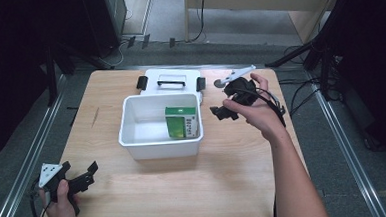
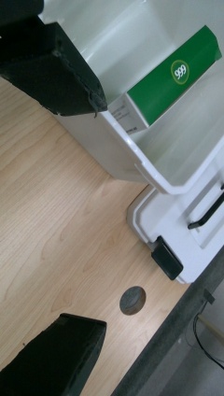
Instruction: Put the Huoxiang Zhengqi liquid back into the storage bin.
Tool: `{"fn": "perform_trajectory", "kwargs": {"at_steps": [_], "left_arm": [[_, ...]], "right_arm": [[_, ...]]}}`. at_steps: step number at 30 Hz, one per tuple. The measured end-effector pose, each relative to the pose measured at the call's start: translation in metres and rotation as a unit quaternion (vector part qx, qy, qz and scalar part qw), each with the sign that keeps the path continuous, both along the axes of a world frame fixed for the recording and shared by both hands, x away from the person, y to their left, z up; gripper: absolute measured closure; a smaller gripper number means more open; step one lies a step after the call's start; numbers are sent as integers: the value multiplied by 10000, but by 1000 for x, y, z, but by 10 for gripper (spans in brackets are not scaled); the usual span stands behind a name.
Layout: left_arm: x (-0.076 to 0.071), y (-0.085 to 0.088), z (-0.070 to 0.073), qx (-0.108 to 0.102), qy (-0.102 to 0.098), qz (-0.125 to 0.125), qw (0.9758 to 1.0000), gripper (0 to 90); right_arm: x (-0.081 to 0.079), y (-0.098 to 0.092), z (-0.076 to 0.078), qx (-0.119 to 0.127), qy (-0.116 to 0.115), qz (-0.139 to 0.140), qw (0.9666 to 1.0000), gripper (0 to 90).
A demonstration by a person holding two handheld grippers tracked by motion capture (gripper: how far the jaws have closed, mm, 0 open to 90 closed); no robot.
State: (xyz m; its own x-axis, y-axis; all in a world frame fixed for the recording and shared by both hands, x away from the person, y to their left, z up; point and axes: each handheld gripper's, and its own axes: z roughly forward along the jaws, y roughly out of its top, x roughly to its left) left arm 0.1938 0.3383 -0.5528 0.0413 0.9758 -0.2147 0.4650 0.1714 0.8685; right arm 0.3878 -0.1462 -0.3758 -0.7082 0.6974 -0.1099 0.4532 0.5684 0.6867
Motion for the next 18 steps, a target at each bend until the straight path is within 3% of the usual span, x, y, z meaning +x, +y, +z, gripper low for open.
{"fn": "perform_trajectory", "kwargs": {"at_steps": [7,18], "left_arm": [[0,0,0,13,-1,-1,10000,1],[0,-1,0,16,-3,-7,10000,1]], "right_arm": [[-8,-20,-11,181,-128,-206,9995,0],[-25,-59,-43,509,-241,-568,9968,0]]}}
